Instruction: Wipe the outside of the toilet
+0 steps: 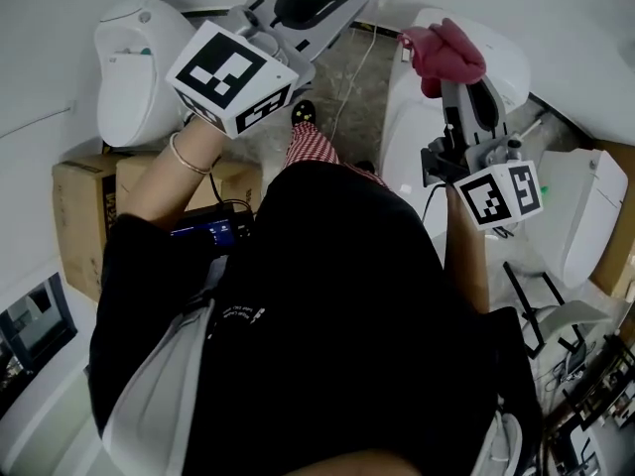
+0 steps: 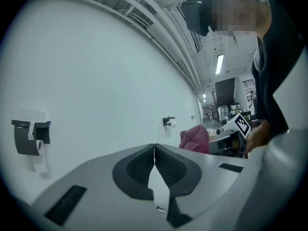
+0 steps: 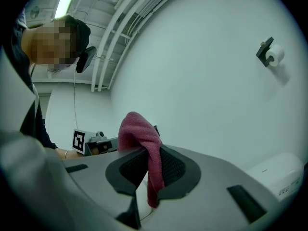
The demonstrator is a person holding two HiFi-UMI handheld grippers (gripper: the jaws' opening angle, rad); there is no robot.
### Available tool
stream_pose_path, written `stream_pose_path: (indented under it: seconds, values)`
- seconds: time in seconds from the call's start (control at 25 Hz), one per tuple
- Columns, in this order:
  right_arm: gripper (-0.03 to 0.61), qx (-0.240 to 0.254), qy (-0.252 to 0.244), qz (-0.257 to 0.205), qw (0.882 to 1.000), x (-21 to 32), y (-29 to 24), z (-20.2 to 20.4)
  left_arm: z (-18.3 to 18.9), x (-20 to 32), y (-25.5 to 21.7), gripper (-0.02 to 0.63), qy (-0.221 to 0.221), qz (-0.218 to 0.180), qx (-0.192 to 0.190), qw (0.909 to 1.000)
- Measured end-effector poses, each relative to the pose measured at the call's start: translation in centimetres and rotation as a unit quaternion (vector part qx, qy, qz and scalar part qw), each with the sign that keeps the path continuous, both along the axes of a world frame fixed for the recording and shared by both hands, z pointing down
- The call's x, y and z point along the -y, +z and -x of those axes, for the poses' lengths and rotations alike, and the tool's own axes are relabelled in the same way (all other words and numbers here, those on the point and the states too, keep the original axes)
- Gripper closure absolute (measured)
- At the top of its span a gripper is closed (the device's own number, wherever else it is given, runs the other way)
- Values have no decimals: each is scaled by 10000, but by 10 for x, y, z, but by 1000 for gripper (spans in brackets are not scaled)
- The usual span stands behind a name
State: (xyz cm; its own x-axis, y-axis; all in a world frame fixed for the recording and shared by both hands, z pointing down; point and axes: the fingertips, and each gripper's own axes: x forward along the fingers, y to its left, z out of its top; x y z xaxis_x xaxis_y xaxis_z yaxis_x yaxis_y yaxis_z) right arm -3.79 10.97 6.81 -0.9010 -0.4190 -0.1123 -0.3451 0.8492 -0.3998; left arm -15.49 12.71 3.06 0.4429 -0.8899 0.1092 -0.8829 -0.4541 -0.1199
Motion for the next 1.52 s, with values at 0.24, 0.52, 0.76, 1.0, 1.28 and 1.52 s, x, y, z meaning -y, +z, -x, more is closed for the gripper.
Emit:
stream_pose_path:
  seconds: [0.24, 0.52, 0.76, 1.0, 1.28, 1.52]
  values:
    - [518, -68, -6, 14, 10000, -22, 2, -11, -19, -17, 8, 603, 95, 15, -134, 9999]
    - [518, -80, 41, 17, 10000, -31, 1, -11, -25, -23, 10, 603, 275, 60, -151, 9995]
    - [518, -148, -26, -3, 9999, -38, 5, -1, -17, -28, 10, 603, 234, 54, -196, 9995]
    - [518, -146, -79, 23, 9999, -43, 8, 0, -15, -33, 13, 603, 190, 96, -225, 9995]
    - [518, -124, -31, 49, 9999, -38, 9, -10, -26, -27, 14, 603, 274, 130, -199, 9993]
    - [518, -109, 11, 67, 9999, -31, 11, -22, -39, -15, 17, 603, 365, 167, -177, 9990]
